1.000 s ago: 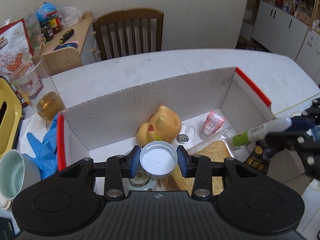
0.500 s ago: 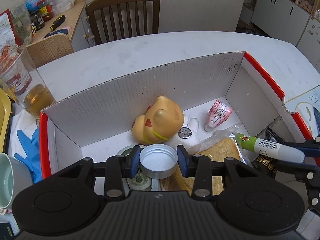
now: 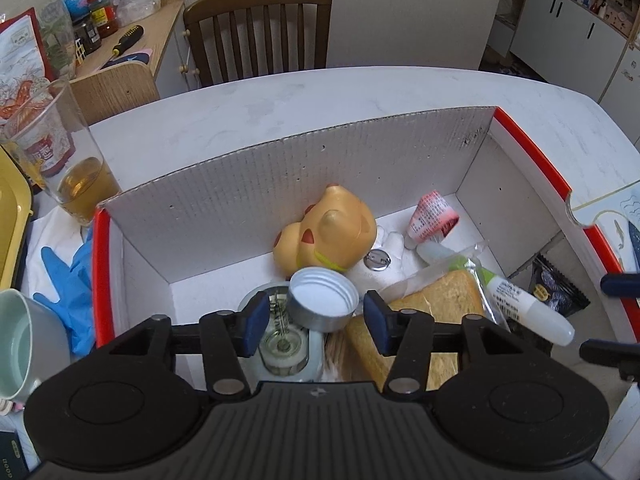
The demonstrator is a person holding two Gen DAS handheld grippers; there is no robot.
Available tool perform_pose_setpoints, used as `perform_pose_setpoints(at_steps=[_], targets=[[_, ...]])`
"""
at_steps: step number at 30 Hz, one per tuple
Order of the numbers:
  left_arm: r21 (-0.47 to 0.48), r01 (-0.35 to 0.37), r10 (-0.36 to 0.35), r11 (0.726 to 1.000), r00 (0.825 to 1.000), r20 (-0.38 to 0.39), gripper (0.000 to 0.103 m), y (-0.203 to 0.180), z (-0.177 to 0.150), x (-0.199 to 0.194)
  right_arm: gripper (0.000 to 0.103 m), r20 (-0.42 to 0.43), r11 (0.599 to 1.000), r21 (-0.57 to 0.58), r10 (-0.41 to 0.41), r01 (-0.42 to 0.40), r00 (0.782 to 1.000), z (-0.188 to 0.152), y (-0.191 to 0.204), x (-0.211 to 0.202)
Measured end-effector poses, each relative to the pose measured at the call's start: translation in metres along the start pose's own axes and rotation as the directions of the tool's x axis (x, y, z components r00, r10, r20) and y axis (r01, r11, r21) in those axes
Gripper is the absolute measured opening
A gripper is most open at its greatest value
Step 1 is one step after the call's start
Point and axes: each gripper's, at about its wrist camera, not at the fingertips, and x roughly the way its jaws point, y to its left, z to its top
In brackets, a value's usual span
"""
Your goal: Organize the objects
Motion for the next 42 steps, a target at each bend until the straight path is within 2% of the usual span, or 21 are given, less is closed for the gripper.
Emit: perform_pose_setpoints(at_steps=[10,12,22,26,31,33,37,39,42], targets=[[-0.038,0.017,-0.014,0.999,0.997,0.071,0.057,-0.001,-0.015,-0.034,0.047,0.043,0.998,0.055,0.042,-0.044,0.998,0.005,-0.007,-0.019],[-0.06,0.032,-0.026,0.998,0.996,0.089,0.061,0.0,-0.019,-0.043,0.052,0.058,0.997,0.061,0.051,-0.055,0.997,0.006,-0.007,-0.023],[-0.147,0.071,-0.041,0.987,0.978,0.203,0.062,0.002,-0.05,-0.093,0.063,0.132,0.989,0.085,0.107,-0.118,0.986,0.008,-0.007,-0.039],[-0.167,0.086,-0.04,0.982,0.965,0.26,0.075,-0.002,-0.063,-0.113,0.069,0.159,0.986,0.089,0.127,-0.143,0.979,0.007,-0.004,-0.044],[-0.188,0.079,-0.022,0.979,0.957,0.288,0.082,-0.007,-0.077,-0.126,0.077,0.189,0.983,0.09,0.143,-0.162,0.972,0.003,-0.002,-0.049],[-0.198,0.059,0.001,0.978,0.957,0.29,0.083,-0.01,-0.082,-0.13,0.086,0.205,0.98,0.098,0.15,-0.173,0.967,0.001,-0.002,-0.052],[-0.204,0.055,0.01,0.977,0.952,0.306,0.085,-0.013,-0.089,-0.138,0.095,0.239,0.974,0.118,0.163,-0.195,0.957,-0.006,-0.003,-0.058],[-0.202,0.044,0.022,0.978,0.949,0.315,0.091,-0.016,-0.091,-0.143,0.1,0.253,0.971,0.123,0.171,-0.207,0.952,-0.009,-0.005,-0.061],[-0.185,0.04,0.023,0.982,0.945,0.326,0.097,-0.022,-0.095,-0.148,0.103,0.279,0.968,0.127,0.175,-0.217,0.944,-0.013,-0.006,-0.067]])
